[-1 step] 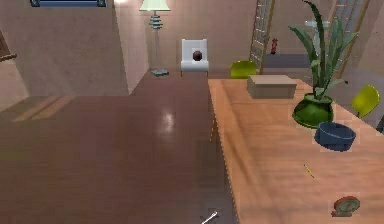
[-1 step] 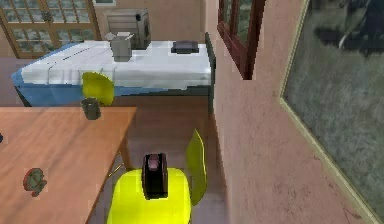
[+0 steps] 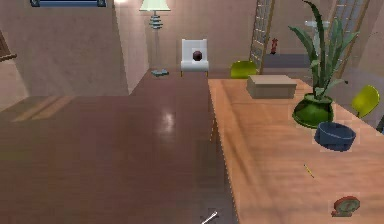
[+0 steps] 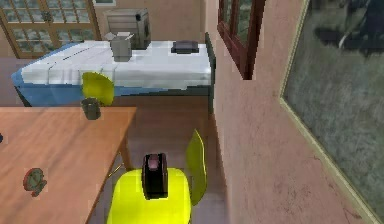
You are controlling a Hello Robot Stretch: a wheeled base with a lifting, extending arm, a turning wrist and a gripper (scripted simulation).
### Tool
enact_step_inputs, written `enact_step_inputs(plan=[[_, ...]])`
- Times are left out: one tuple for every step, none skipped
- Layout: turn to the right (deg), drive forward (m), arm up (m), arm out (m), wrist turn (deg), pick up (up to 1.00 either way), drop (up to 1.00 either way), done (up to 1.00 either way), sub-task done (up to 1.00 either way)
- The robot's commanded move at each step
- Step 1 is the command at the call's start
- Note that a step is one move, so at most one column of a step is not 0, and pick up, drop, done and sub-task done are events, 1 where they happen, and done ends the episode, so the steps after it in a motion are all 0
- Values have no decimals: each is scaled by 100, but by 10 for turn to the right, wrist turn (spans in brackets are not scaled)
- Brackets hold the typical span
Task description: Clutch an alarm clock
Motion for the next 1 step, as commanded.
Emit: enact_step_inputs(plan=[[0,0,18,0,0,0,0,0,0]])
